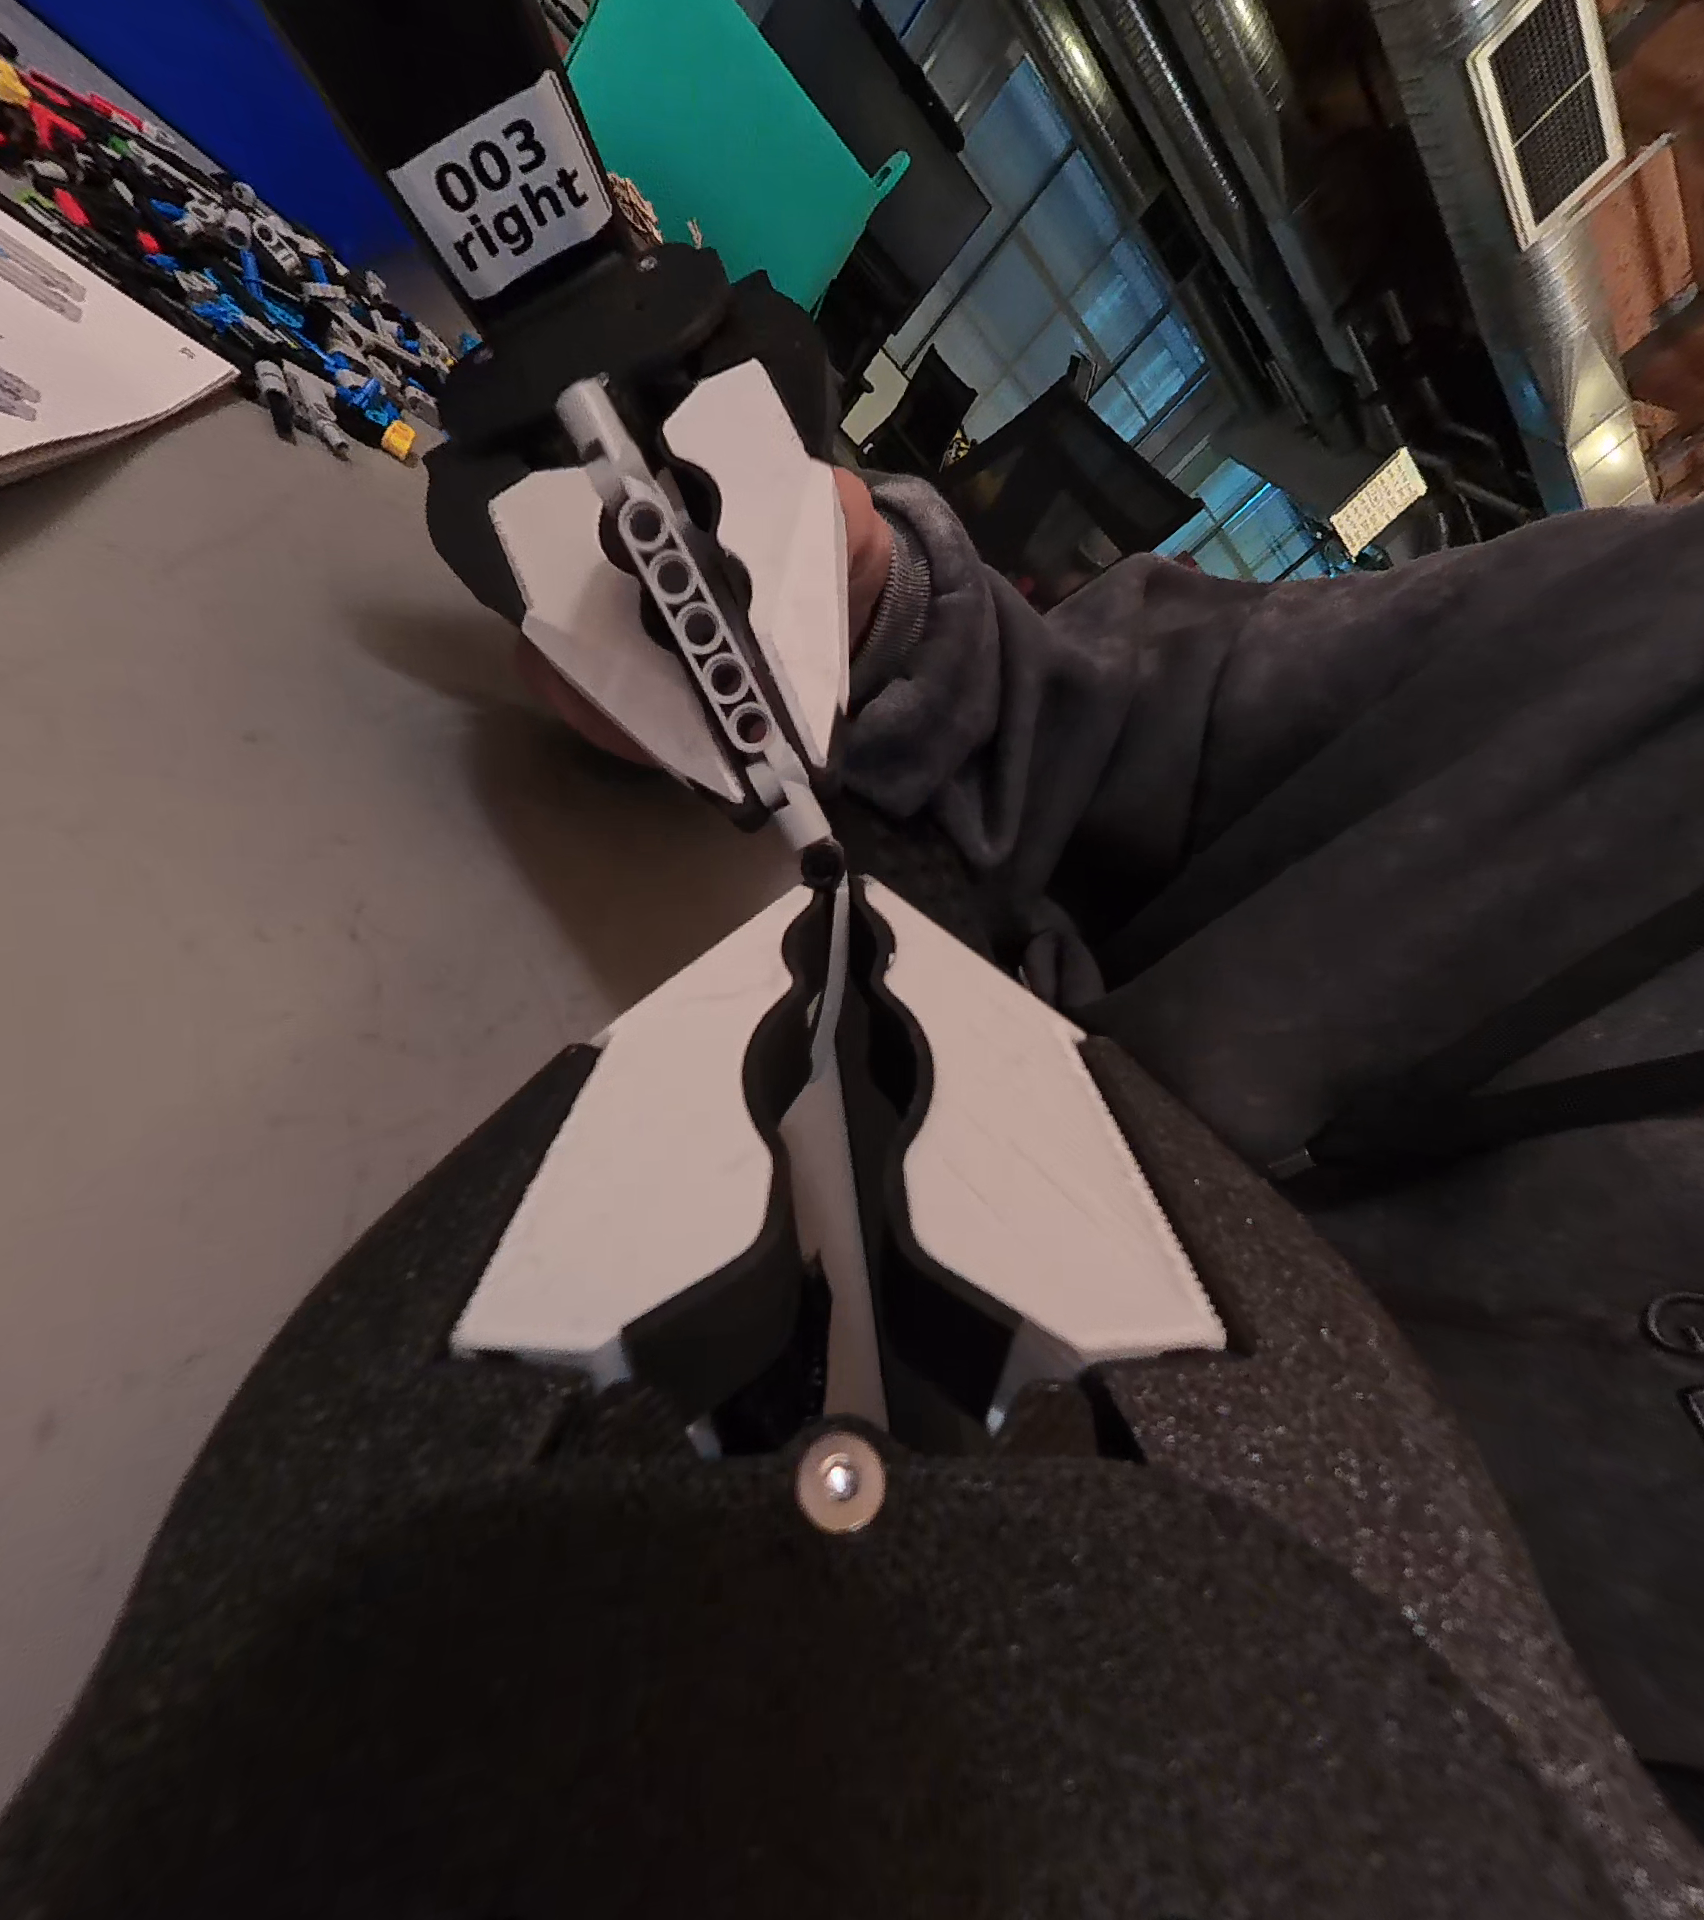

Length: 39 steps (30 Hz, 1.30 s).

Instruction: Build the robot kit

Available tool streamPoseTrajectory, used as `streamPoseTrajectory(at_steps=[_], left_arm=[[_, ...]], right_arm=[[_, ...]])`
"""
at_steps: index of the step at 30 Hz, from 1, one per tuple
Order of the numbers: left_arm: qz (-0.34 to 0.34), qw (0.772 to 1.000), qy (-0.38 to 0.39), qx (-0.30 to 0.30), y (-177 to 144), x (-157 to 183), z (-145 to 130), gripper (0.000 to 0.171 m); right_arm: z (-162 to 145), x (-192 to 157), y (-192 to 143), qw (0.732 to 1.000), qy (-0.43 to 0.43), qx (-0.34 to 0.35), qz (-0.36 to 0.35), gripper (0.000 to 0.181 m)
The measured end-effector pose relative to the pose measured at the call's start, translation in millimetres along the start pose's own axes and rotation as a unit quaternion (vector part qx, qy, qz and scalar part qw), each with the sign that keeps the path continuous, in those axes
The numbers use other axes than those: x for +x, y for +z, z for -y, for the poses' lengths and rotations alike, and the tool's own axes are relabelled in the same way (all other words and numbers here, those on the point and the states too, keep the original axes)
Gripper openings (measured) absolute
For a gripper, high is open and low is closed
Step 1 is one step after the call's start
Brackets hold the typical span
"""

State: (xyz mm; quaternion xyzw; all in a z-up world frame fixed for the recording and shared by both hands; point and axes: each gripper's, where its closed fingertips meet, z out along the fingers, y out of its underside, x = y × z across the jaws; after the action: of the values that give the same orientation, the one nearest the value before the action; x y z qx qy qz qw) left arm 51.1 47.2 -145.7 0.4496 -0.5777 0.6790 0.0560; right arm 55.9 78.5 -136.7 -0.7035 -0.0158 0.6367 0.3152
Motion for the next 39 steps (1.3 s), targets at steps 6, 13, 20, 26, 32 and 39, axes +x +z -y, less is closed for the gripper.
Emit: streamPoseTrajectory(at_steps=[6,13,20,26,32,39], left_arm=[[0.091,0.995,0.018,0.031,-7,-24,12,0.029],[0.381,0.862,0.334,0.001,-16,-42,31,0.053],[0.429,0.831,0.354,0.0,-25,-47,36,0.025],[0.421,0.837,0.349,-0.022,-23,-55,28,0.025],[0.414,0.84,0.347,-0.041,-24,-57,24,0.025],[0.373,0.896,0.236,-0.054,-30,-70,8,0.025]], right_arm=[[22,9,-15,0.997,-0.001,0.067,-0.038,0.006],[45,24,-40,0.979,0.076,0.184,-0.054,0.007],[41,16,-25,0.971,0.127,0.201,0.001,0.007],[37,23,-26,0.972,0.14,0.191,-0.002,0.006],[33,25,-26,0.973,0.15,0.177,-0.002,0.009],[55,48,-82,0.958,-0.013,0.186,-0.219,0.045]])
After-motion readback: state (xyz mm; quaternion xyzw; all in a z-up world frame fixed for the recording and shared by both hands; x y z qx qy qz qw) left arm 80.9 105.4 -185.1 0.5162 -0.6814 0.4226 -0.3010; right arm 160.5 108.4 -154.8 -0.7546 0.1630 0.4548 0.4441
